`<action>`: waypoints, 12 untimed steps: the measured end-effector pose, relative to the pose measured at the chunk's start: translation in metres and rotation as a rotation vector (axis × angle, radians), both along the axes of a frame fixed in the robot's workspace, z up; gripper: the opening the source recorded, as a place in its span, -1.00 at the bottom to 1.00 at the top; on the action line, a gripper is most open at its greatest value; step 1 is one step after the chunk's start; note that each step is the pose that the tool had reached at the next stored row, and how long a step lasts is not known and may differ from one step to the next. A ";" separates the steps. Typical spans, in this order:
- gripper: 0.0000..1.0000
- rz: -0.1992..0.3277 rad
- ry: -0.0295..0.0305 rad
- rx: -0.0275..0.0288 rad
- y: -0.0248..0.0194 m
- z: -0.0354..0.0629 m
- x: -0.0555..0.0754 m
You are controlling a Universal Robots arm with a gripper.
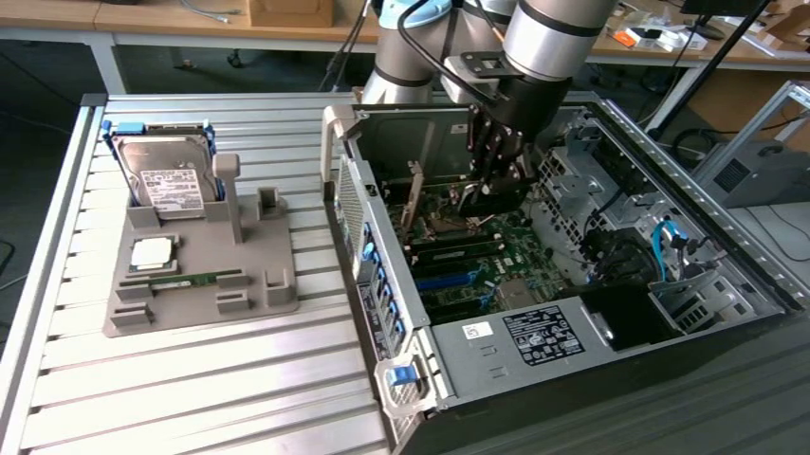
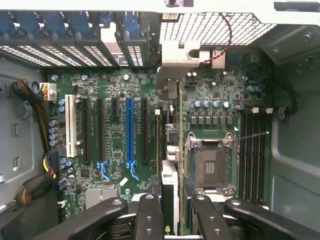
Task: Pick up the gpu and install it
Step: 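Insert the gpu into the slot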
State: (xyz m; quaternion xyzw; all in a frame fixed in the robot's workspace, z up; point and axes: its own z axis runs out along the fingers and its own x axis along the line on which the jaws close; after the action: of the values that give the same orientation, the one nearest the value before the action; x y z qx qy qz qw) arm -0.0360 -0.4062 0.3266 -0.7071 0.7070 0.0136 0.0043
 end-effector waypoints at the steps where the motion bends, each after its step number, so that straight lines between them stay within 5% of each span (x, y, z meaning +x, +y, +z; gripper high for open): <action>1: -0.45 0.000 0.0000 0.0000 0.0000 0.0000 0.000; 12: -0.45 0.000 -0.0001 0.0002 -0.0041 -0.0001 0.000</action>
State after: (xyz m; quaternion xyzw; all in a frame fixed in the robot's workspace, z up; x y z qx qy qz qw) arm -0.0360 -0.4103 0.3265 -0.7070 0.7070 0.0136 0.0043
